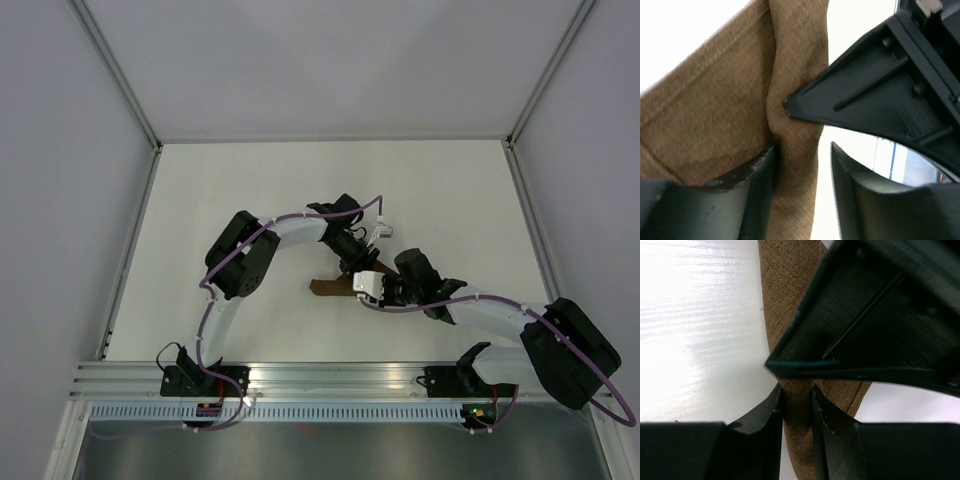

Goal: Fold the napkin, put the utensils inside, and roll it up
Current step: Roll the napkin at the center of the board.

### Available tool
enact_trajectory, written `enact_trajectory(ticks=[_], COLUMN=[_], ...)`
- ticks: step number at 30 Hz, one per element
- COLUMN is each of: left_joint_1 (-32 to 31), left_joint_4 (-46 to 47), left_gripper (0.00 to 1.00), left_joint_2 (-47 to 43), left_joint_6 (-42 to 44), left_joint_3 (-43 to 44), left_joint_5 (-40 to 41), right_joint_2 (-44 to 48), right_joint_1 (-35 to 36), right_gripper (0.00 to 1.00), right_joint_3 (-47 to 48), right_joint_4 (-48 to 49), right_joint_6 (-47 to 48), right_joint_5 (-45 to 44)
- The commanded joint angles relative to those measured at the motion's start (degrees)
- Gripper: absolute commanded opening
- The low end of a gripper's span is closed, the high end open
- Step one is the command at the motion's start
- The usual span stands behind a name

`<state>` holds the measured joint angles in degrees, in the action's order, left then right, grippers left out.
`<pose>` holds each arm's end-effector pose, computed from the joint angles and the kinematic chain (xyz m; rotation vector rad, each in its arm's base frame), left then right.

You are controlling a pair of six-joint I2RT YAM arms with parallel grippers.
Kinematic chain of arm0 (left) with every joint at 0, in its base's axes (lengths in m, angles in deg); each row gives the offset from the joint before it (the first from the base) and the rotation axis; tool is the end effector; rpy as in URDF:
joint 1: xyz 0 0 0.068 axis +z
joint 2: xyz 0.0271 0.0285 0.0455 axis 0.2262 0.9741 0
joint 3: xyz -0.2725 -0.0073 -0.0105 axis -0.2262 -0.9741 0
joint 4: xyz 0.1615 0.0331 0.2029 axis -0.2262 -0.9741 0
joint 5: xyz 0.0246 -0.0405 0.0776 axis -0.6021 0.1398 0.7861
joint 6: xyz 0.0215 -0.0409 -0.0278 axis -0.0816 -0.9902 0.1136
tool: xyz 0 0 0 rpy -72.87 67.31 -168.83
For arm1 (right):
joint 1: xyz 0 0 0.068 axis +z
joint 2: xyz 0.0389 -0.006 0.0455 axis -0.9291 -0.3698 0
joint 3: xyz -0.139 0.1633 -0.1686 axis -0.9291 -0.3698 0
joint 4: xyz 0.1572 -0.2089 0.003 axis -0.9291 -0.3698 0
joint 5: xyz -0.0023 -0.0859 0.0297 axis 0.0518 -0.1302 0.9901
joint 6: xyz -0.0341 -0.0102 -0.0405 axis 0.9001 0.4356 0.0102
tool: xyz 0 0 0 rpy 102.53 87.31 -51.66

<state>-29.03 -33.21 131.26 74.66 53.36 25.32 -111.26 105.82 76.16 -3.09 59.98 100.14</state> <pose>0.3099 -0.3188 0.1240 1.4898 2.2922 -1.4484 0.1687 0.1407 0.1430 -1.7024 1.6266 0.1965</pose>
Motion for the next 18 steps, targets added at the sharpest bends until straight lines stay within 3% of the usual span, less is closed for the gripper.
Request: enact_trajectory(ticks=[1,7,8,9,18], left_joint_1=[2.37,5.53,6.24,6.86,9.85], left_joint_4=[2.12,9.50,13.17,14.77,36.37], left_gripper=[0.60,0.64,0.75,0.99,1.00], left_joint_2=[-3.04,-9.44,-10.33,-11.55,-29.65], left_joint_6=[-3.91,-10.94,-11.92,-13.84,-22.90], left_joint_3=[-3.09,-8.70,-11.32,-12.74,-29.08], left_joint_5=[7.33,13.47,14.35,16.19,32.35], right_joint_2=[-1.20,-3.75,-4.80,-5.42,-15.08], right_joint_1=[-1.92,-4.82,-5.52,-5.79,-11.32], right_gripper=[0.05,0.04,0.04,0.04,0.03], right_joint_3=[1.91,5.86,7.09,7.71,17.55], right_joint_4=[-7.38,-12.39,-13.87,-14.50,-25.83], right_joint_6=[-0.80,-0.19,0.07,0.34,4.55], right_joint_5=[3.52,7.66,8.89,9.51,17.33])
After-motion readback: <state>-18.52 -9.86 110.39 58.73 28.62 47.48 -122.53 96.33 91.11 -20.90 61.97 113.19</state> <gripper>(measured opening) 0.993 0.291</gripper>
